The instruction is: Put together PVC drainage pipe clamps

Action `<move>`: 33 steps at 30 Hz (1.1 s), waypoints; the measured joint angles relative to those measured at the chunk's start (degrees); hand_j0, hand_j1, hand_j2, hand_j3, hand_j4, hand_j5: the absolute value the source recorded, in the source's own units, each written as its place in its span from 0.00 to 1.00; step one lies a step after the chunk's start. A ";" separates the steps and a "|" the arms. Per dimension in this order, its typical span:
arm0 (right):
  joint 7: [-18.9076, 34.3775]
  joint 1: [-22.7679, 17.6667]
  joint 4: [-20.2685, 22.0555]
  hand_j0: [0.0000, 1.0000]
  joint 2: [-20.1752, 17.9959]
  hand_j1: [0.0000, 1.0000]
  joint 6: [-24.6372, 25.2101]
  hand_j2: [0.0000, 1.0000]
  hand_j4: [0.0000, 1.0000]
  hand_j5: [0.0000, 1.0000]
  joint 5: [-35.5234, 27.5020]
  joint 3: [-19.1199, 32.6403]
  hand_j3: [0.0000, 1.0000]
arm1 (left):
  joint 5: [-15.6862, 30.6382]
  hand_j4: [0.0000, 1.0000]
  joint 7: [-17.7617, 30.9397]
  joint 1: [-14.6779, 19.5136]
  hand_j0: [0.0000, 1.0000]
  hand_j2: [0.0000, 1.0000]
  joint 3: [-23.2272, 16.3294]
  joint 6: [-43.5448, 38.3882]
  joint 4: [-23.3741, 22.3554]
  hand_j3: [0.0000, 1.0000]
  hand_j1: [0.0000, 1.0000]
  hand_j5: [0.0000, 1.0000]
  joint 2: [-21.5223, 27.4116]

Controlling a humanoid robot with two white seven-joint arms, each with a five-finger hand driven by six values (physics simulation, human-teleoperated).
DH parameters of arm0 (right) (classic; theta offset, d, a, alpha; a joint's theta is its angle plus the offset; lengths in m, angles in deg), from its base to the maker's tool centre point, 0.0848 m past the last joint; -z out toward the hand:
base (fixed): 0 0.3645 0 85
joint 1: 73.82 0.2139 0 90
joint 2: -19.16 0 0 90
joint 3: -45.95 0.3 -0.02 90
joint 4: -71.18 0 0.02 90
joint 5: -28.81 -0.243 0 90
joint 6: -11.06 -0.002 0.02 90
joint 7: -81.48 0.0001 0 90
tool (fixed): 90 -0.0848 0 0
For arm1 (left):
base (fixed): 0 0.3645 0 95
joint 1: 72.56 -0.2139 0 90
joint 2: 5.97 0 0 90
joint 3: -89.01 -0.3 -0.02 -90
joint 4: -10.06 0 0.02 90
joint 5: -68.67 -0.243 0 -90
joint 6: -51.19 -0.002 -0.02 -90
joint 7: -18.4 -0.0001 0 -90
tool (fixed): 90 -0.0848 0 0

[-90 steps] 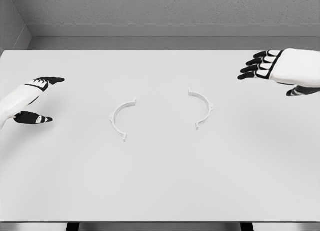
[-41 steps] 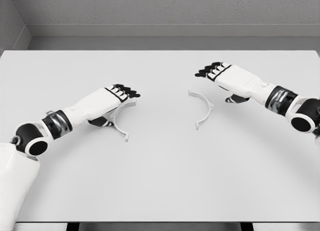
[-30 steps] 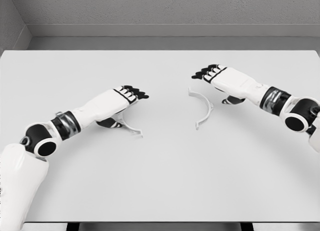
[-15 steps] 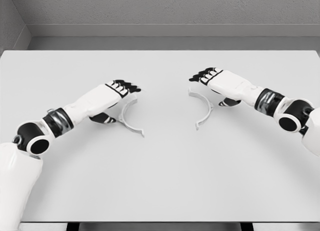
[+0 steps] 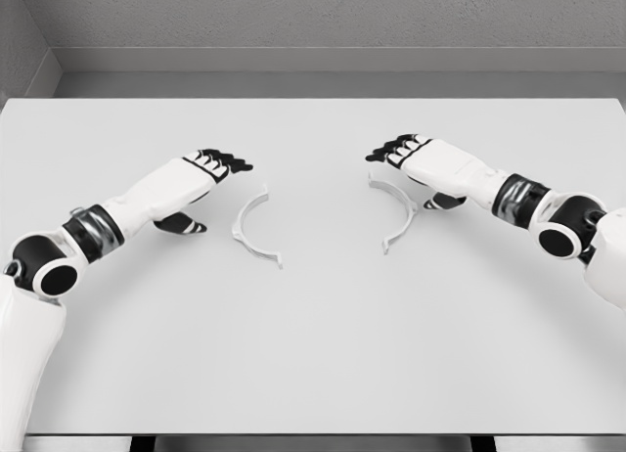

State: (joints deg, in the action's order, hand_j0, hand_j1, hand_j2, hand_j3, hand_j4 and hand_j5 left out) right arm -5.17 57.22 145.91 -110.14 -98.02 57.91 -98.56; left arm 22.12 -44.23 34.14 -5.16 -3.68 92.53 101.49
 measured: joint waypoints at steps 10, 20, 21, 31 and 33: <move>-0.05 0.88 0.14 1.00 1.06 1.00 0.11 1.00 1.00 1.00 0.09 -1.25 1.00 | 0.01 1.00 0.00 0.26 1.00 1.00 -0.06 0.00 -0.09 1.00 1.00 1.00 -0.07; -0.01 0.88 0.61 1.00 1.81 1.00 0.12 1.00 1.00 1.00 0.07 -1.86 1.00 | 0.00 1.00 0.00 0.26 1.00 1.00 -0.45 0.00 -0.01 1.00 1.00 1.00 -0.51; -0.02 0.88 0.66 1.00 1.83 1.00 0.11 1.00 1.00 1.00 0.07 -1.86 1.00 | 0.00 1.00 0.00 0.26 1.00 1.00 -0.54 0.00 0.01 1.00 1.00 1.00 -0.56; -0.07 1.14 3.43 1.00 2.19 1.00 0.22 1.00 1.00 1.00 0.15 -3.04 1.00 | 0.00 1.00 0.00 0.09 1.00 1.00 -0.45 0.00 0.09 1.00 1.00 1.00 -0.23; -0.07 1.14 3.93 1.00 2.17 1.00 0.20 1.00 1.00 1.00 0.15 -3.24 1.00 | 0.01 1.00 0.00 0.09 1.00 1.00 -0.35 0.00 0.12 1.00 1.00 1.00 -0.16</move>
State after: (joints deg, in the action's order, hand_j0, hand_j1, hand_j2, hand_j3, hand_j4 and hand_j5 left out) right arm -5.24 58.36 149.84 -107.96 -97.81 58.06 -101.80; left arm 22.13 -44.23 34.23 -5.52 -3.68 92.65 101.34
